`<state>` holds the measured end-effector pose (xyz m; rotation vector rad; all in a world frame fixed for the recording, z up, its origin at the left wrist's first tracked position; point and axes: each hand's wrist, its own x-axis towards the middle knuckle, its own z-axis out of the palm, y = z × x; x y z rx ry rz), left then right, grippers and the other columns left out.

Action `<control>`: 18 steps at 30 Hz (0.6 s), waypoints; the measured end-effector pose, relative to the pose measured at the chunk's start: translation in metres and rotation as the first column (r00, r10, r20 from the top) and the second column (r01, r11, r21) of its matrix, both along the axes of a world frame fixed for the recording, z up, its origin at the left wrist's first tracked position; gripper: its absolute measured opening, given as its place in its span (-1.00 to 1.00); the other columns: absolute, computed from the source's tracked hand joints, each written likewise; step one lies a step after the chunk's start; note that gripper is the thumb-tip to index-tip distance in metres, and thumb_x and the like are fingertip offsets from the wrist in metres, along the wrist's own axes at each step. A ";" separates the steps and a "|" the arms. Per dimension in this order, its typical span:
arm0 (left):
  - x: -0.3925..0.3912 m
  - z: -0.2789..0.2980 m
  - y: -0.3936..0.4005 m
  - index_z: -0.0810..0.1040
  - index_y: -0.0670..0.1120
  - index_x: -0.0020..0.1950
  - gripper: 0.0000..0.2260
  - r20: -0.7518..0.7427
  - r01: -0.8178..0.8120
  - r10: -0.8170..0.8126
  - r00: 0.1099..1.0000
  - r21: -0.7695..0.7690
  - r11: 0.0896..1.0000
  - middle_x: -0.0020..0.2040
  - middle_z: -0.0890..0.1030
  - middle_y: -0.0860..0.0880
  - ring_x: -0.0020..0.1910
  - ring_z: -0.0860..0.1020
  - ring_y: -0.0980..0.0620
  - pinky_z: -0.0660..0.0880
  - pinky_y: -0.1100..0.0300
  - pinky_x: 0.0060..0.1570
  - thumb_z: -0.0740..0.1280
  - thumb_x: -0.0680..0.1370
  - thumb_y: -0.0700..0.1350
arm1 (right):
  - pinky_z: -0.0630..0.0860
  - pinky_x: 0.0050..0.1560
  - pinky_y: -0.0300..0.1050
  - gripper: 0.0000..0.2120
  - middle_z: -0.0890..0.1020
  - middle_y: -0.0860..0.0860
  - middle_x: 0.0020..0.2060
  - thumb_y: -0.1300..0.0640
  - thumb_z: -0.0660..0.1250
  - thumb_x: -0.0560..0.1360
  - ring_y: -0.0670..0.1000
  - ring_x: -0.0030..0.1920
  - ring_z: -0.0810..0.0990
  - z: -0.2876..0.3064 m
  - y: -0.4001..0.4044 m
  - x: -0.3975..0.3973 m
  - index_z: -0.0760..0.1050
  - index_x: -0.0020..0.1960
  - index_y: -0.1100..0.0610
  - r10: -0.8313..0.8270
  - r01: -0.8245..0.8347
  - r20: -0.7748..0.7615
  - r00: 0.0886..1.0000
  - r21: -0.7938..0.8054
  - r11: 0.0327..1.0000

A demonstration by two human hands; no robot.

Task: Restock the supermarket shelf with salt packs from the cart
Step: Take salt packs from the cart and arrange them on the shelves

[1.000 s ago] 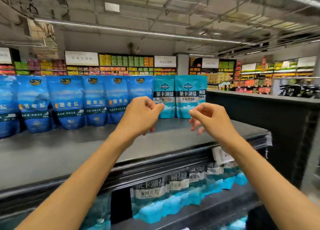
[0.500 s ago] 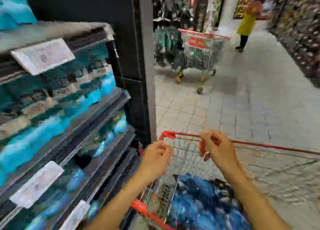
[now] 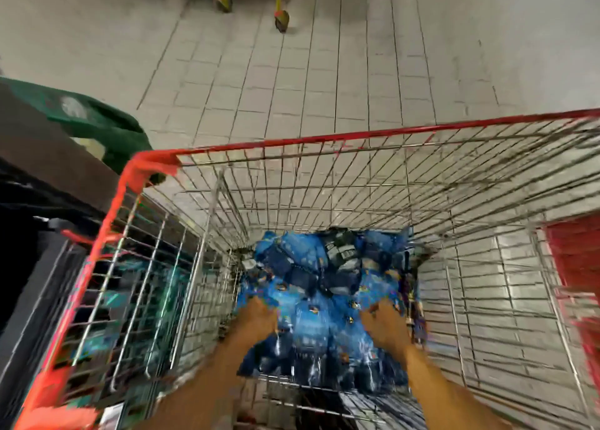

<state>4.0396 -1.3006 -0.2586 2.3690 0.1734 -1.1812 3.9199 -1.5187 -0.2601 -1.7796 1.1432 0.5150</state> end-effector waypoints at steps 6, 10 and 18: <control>0.037 -0.106 -0.026 0.44 -0.11 -0.14 -0.87 0.297 -0.002 -0.026 0.954 0.093 0.996 -0.16 0.52 -0.13 -0.07 0.56 -0.22 0.37 0.08 -0.21 0.30 0.54 -0.08 | 0.43 -0.12 0.08 -0.67 0.51 0.20 -0.33 0.11 0.31 0.59 0.17 -0.26 0.52 -0.118 -0.024 0.036 0.43 -0.28 0.26 -0.164 0.163 -0.050 0.985 -0.007 0.987; 0.042 -0.151 -0.034 0.52 -0.24 0.00 -0.72 0.416 -0.132 0.075 0.906 0.111 0.985 -0.01 0.57 -0.24 -0.05 0.59 -0.26 0.56 -0.05 -0.11 0.41 0.49 -0.04 | 0.50 0.06 0.10 -0.64 0.59 0.19 -0.11 0.05 0.43 0.52 0.19 0.01 0.57 -0.170 -0.027 0.058 0.51 0.05 0.37 -0.305 0.305 -0.002 0.952 0.013 0.952; -0.026 -0.174 0.012 0.58 -0.30 0.17 -0.54 0.317 -0.173 0.081 0.945 0.275 0.946 0.09 0.61 -0.29 0.09 0.59 -0.25 0.55 -0.02 0.01 0.49 0.42 -0.01 | 0.45 0.05 0.09 -0.51 0.35 0.23 0.32 0.06 0.35 0.54 0.22 0.22 0.42 -0.189 0.035 0.011 0.28 0.33 0.30 -0.008 -0.001 -0.029 1.000 -0.284 0.959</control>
